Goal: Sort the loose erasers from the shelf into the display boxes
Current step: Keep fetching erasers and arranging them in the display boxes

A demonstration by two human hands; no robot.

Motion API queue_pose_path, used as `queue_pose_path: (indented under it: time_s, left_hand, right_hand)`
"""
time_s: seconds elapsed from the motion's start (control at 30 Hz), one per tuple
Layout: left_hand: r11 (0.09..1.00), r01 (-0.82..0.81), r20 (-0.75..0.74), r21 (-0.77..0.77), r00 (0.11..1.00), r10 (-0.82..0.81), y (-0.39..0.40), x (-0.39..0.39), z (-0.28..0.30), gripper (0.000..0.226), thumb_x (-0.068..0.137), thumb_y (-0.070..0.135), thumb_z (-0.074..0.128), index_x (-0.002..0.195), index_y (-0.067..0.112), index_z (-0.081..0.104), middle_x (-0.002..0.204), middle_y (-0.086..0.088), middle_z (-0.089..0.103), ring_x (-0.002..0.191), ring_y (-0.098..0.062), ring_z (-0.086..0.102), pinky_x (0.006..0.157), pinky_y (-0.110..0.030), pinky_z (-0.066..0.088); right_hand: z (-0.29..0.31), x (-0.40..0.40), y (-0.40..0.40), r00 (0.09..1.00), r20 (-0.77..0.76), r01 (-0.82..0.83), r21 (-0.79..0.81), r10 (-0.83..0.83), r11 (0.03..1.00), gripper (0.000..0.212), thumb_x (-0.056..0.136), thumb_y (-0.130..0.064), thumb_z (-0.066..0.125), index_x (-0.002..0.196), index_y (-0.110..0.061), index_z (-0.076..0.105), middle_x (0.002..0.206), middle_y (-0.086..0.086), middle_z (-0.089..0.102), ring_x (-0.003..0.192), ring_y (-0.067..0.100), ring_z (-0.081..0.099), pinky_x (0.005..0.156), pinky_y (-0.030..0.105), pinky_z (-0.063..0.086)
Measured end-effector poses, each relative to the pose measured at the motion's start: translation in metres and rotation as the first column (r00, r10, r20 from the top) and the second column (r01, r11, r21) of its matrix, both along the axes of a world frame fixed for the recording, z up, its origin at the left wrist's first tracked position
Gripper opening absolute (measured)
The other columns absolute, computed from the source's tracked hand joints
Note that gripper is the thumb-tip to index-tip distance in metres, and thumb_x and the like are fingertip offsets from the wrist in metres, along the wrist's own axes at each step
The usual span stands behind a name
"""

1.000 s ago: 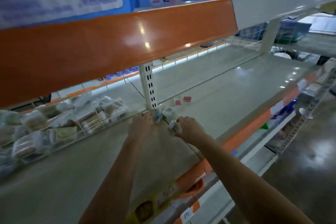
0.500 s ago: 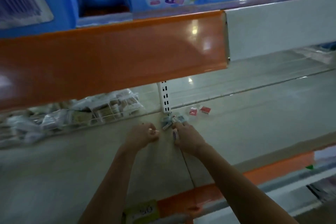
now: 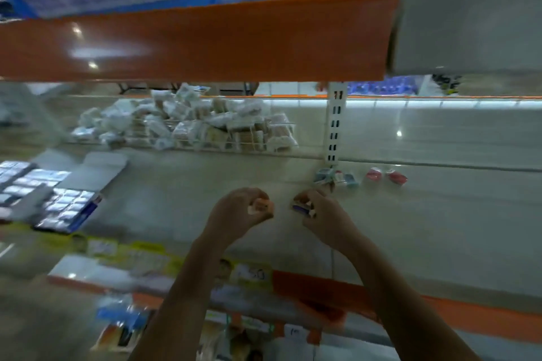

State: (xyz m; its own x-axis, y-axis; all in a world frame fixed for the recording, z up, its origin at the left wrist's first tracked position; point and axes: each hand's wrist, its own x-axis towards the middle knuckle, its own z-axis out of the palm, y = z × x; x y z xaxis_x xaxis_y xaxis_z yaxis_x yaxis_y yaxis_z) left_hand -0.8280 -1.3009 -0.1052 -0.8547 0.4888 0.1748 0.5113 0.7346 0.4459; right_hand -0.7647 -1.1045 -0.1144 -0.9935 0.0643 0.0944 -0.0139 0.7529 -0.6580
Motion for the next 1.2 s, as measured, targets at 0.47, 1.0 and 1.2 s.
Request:
queue_pose_path:
  time_s: [0.47, 1.0, 1.2]
  left_hand:
    - [0.966, -0.225, -0.076, 0.131, 0.969, 0.236, -0.233, 0.057, 0.026, 0.036, 0.078, 0.050, 0.066, 0.099, 0.022, 0.068, 0.091, 0.002, 0.068, 0.081, -0.012, 0.058, 0.073, -0.024, 0.044]
    - [0.592, -0.326, 0.344, 0.737, 0.935, 0.087, -0.429, 0.029, 0.002, 0.025, 0.091, 0.023, 0.055, 0.113, 0.032, 0.061, 0.103, 0.006, 0.068, 0.095, -0.011, 0.064, 0.068, -0.025, 0.055]
    - [0.477, -0.334, 0.434, 0.813, 0.894, -0.113, -0.468, -0.021, 0.010, 0.025, 0.090, 0.031, 0.058, 0.113, 0.038, 0.066, 0.105, 0.000, 0.070, 0.095, -0.015, 0.066, 0.071, -0.025, 0.054]
  right_hand:
    - [0.025, -0.010, -0.231, 0.923, -0.229, -0.330, -0.055, 0.309, 0.942, 0.043, 0.069, 0.004, 0.062, 0.110, -0.008, 0.062, 0.098, 0.003, 0.053, 0.096, 0.024, 0.053, 0.081, 0.037, 0.050]
    - [0.039, -0.065, -0.412, 0.878, -0.182, -0.448, 0.012, 0.443, 0.894, 0.030, 0.081, -0.006, 0.063, 0.108, -0.020, 0.062, 0.097, -0.013, 0.048, 0.093, 0.009, 0.048, 0.081, 0.018, 0.041]
    - [0.045, -0.112, -0.438, 0.867, -0.201, -0.455, 0.054, 0.456, 0.889, 0.030, 0.080, -0.001, 0.059, 0.104, -0.018, 0.062, 0.097, -0.010, 0.051, 0.089, 0.004, 0.045, 0.073, 0.007, 0.031]
